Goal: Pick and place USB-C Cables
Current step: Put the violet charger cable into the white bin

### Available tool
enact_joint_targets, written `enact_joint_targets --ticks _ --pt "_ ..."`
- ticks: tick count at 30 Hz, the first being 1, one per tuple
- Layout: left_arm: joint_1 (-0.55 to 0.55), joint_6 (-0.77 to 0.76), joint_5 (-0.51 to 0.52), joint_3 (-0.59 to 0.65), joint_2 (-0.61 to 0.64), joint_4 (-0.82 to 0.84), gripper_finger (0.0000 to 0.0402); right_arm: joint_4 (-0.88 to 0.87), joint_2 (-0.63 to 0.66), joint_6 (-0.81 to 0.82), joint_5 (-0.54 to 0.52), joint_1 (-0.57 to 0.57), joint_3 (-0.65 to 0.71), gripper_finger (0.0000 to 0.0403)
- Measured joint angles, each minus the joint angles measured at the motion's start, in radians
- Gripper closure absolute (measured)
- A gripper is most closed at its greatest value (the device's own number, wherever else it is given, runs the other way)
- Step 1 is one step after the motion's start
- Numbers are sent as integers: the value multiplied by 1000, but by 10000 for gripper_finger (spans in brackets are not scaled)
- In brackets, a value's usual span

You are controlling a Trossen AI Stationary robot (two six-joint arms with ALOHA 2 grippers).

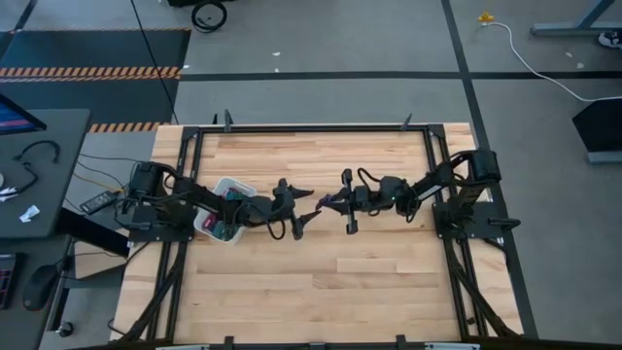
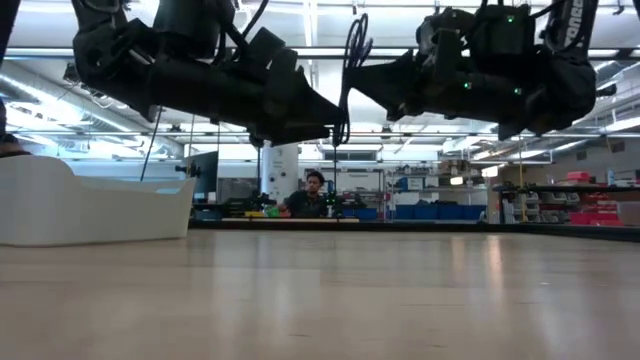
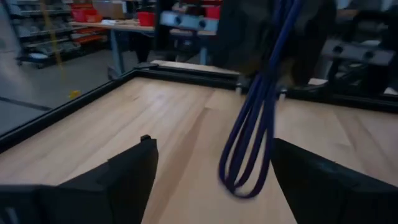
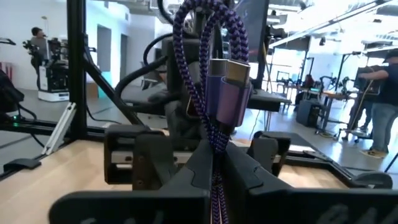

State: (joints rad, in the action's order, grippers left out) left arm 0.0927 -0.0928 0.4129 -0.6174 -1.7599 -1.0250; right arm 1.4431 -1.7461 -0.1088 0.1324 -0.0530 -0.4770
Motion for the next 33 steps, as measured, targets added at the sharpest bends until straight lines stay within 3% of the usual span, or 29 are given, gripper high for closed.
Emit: enact_joint_targets --ticks 4,10,15,21,26,33 --pt "-21 1 -74 -14 0 7 93 1 -35 14 2 0 -28 387" --pt "-30 73 -104 -84 0 93 136 1 -55 27 22 1 -49 387" --pt "-27 79 -104 -123 0 190 196 0 -48 29 21 1 -43 385" --pt "1 72 -96 -125 0 194 288 -9 -48 62 19 0 -43 365" --pt "52 71 -24 -125 0 208 373 -19 -48 90 64 -3 -43 339" --pt "129 -7 183 -126 84 400 375 -26 21 192 194 -44 -42 282"
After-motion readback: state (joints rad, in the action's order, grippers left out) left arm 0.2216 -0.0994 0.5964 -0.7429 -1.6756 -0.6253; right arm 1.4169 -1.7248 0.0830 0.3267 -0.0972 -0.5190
